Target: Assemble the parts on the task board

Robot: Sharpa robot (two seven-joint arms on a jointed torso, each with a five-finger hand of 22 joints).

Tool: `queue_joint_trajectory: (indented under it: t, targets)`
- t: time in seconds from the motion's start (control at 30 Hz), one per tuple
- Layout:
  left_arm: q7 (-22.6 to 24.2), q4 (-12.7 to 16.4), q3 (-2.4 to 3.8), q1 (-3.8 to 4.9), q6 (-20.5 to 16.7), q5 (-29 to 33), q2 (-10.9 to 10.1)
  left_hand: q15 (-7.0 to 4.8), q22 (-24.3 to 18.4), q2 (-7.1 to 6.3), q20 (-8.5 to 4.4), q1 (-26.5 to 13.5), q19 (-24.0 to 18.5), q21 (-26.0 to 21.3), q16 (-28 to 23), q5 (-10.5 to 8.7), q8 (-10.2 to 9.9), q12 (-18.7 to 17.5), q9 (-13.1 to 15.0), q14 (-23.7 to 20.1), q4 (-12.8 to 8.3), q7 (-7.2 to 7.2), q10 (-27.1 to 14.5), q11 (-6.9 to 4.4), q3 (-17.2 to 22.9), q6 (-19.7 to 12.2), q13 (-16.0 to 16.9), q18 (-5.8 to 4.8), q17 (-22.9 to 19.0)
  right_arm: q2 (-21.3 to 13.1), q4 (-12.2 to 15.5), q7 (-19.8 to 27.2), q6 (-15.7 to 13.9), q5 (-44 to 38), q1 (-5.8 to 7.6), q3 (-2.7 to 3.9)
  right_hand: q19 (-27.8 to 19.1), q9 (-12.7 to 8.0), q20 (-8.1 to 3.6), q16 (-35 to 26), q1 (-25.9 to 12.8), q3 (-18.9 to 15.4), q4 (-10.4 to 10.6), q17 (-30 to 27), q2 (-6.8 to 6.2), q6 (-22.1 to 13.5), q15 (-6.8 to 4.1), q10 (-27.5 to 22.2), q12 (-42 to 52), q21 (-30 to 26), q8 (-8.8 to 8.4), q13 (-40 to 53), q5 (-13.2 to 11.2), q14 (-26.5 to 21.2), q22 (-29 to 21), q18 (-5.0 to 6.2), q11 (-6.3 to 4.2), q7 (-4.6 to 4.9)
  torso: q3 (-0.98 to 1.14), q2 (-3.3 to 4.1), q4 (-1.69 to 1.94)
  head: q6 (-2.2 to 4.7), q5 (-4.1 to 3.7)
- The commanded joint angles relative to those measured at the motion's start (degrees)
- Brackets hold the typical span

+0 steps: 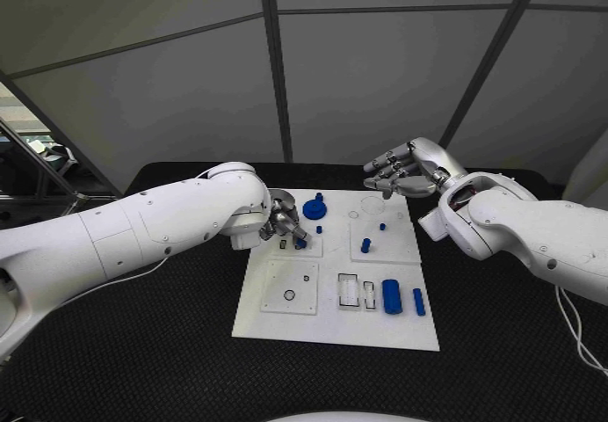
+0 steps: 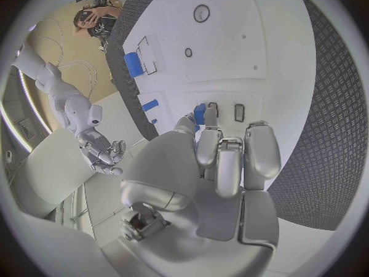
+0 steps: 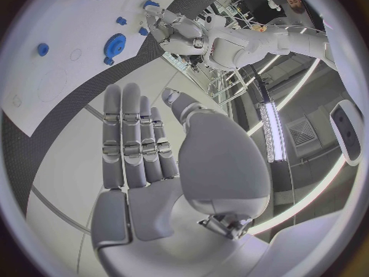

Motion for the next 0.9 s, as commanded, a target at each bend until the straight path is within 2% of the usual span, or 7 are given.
queue_joint_trajectory:
  t: [0.03, 0.13, 0.27, 0.43, 0.57, 0.73, 0.9]
  targets:
    - [0.18, 1.52, 0.03, 0.04, -3.24, 0.77, -1.11, -0.15, 0.12, 2.33, 0.12, 3.07, -0.20, -0.14, 0.15, -0.14, -0.32, 6.69, 0.18, 5.43, -2.15, -0.16, 2.67, -2.12, 2.53, 0.64, 9.54, -2.52, 13.28, -0.01, -0.06, 0.86, -0.08, 0.46, 0.13, 0.05, 0.19, -0.08, 0.10, 0.26, -0.32, -0.09, -0.01, 0.10, -0.12, -0.26, -0.01, -0.50, 0.15, 0.00, -0.07, -0.08, -0.16, -0.47, 0.05, 0.11, -0.01, 0.00, 0.04, 0.01, 0.17, 0.02, 0.11]
    - [0.39, 3.04, 0.03, -0.03, -4.76, -0.12, -2.26, -0.16, 0.34, 1.94, 0.12, 2.94, -0.07, -0.06, 0.27, -0.17, -0.39, 6.68, 0.41, 5.48, -2.59, -0.18, 2.73, -2.15, 3.05, 0.79, 9.56, -2.55, 13.43, -0.12, -0.13, 0.97, -0.06, 0.57, 0.12, 0.05, 0.18, -0.08, 0.11, 0.28, -0.39, -0.11, 0.03, 0.14, -0.09, -0.27, 0.00, -0.52, 0.16, -0.01, -0.07, -0.09, -0.20, -0.49, 0.05, 0.11, 0.00, 0.00, -0.02, 0.02, 0.28, 0.22, 0.25]
    - [0.74, 5.03, 0.03, -0.34, -7.35, -2.08, -3.75, -0.24, 0.90, 1.39, 0.08, 2.67, 0.30, 0.20, 0.48, -0.05, -0.54, 6.70, 0.72, 5.57, -3.32, -0.23, 2.88, -2.21, 4.02, 1.13, 9.60, -2.64, 13.67, -0.17, -0.32, 1.05, -0.04, 0.68, 0.12, 0.05, 0.18, -0.08, 0.11, 0.28, -0.39, -0.11, 0.03, 0.14, -0.09, -0.27, 0.00, -0.52, 0.16, -0.01, -0.07, -0.09, -0.20, -0.49, 0.05, 0.11, 0.00, 0.00, 0.16, 0.01, 0.59, 0.19, 0.36]
    - [0.64, 6.65, 0.02, -0.97, -9.71, -3.49, -4.90, -0.31, 1.40, 0.88, 0.01, 2.08, 0.64, 0.42, 0.64, 0.22, -0.80, 6.65, 1.03, 5.63, -4.05, -0.26, 3.01, -2.26, 5.32, 1.48, 9.61, -2.73, 13.85, -0.13, -0.51, 1.15, 0.08, 0.77, 0.11, 0.04, 0.17, -0.08, 0.12, 0.31, -0.54, -0.14, 0.09, 0.21, -0.05, -0.28, 0.02, -0.55, 0.18, -0.04, -0.07, -0.11, -0.25, -0.54, 0.05, 0.11, 0.02, 0.01, 0.31, 0.05, 0.78, 0.01, 0.39]
    - [-0.03, 7.33, 0.02, -1.58, -11.08, -5.39, -5.10, -0.34, 1.60, 0.60, -0.02, 1.61, 0.78, 0.50, 0.68, 0.38, -0.99, 6.68, 1.21, 5.65, -4.43, -0.27, 3.10, -2.28, 6.13, 1.64, 9.65, -2.76, 13.90, -0.16, -0.57, 1.22, 0.18, 0.86, 0.11, 0.04, 0.17, -0.08, 0.12, 0.31, -0.54, -0.14, 0.09, 0.21, -0.05, -0.28, 0.02, -0.55, 0.18, -0.04, -0.07, -0.11, -0.25, -0.54, 0.05, 0.11, 0.02, 0.01, 0.24, 0.07, 0.66, -0.05, 0.53]
    - [-0.66, 7.47, 0.02, -2.08, -11.58, -6.60, -4.80, -0.36, 1.82, -0.12, -0.06, 0.31, 0.91, 0.52, 0.68, 0.60, -1.44, 6.55, 1.64, 5.66, -5.30, -0.28, 3.19, -2.30, 8.11, 1.98, 9.66, -2.79, 13.90, -0.16, -0.56, 1.25, 0.24, 0.90, 0.10, 0.04, 0.17, -0.08, 0.12, 0.31, -0.54, -0.14, 0.09, 0.21, -0.05, -0.28, 0.02, -0.55, 0.18, -0.04, -0.07, -0.11, -0.25, -0.54, 0.05, 0.11, 0.02, 0.01, 0.25, 0.11, 0.47, -0.10, 0.57]
    - [-0.89, 7.25, 0.02, -2.32, -11.60, -7.12, -4.36, -0.36, 1.82, -0.13, -0.06, 0.29, 0.91, 0.52, 0.68, 0.60, -1.44, 6.54, 1.64, 5.66, -5.31, -0.28, 3.19, -2.30, 8.13, 1.98, 9.66, -2.79, 13.90, -0.20, -0.54, 1.23, 0.27, 0.92, 0.10, 0.04, 0.17, -0.08, 0.12, 0.31, -0.54, -0.14, 0.09, 0.21, -0.05, -0.28, 0.02, -0.55, 0.18, -0.04, -0.07, -0.11, -0.25, -0.54, 0.05, 0.11, 0.02, 0.01, 0.24, 0.07, 0.56, -0.19, 0.42]
